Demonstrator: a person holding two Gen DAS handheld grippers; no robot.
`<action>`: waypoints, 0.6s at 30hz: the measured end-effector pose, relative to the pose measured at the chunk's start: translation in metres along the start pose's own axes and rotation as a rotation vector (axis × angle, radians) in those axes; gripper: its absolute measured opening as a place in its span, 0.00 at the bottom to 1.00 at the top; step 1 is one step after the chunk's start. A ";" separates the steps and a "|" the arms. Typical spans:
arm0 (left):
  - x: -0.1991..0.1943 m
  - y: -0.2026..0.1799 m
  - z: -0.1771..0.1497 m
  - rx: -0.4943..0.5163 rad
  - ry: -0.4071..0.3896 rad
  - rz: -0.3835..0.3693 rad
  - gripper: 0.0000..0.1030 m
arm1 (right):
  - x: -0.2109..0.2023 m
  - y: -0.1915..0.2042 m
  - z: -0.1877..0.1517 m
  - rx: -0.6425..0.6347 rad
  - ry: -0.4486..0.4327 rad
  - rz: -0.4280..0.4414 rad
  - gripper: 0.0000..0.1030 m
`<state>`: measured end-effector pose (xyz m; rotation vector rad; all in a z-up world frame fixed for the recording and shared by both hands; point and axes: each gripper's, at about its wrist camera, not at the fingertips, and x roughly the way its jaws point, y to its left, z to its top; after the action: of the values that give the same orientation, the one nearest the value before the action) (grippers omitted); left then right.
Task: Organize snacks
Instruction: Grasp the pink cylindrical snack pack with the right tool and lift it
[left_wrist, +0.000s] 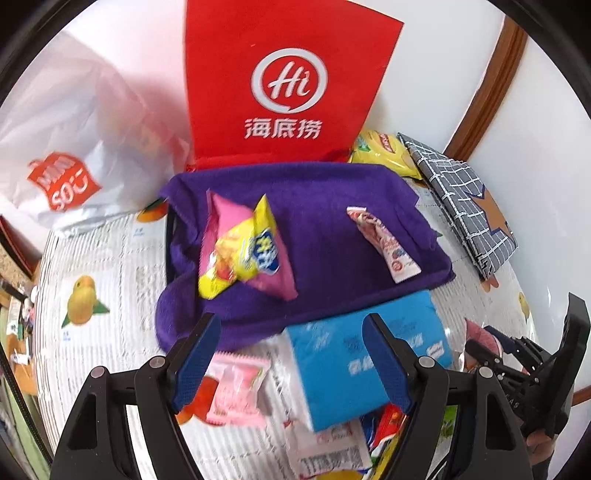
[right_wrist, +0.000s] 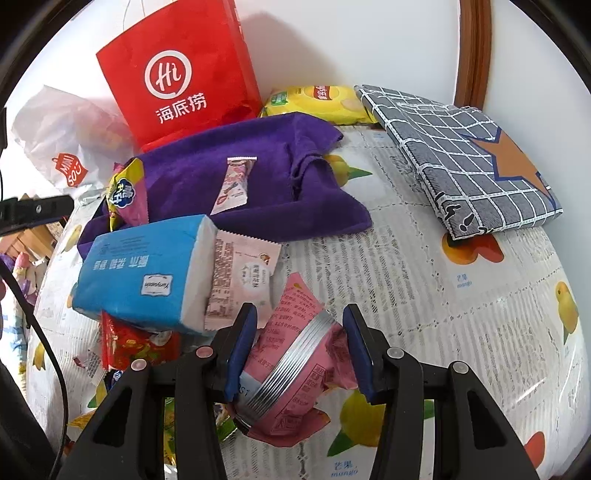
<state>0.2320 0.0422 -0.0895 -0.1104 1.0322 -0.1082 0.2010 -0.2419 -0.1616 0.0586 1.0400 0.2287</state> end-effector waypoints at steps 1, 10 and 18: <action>-0.001 0.004 -0.004 -0.005 0.001 0.004 0.76 | 0.000 0.001 -0.001 0.000 0.002 -0.001 0.47; -0.004 0.035 -0.034 -0.090 0.031 0.018 0.75 | -0.007 -0.004 -0.017 0.025 0.018 0.003 0.47; -0.005 0.040 -0.055 -0.125 0.058 0.033 0.75 | 0.003 -0.009 -0.028 0.024 0.080 0.023 0.51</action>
<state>0.1838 0.0804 -0.1190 -0.2046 1.0986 -0.0171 0.1799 -0.2518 -0.1801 0.0837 1.1225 0.2408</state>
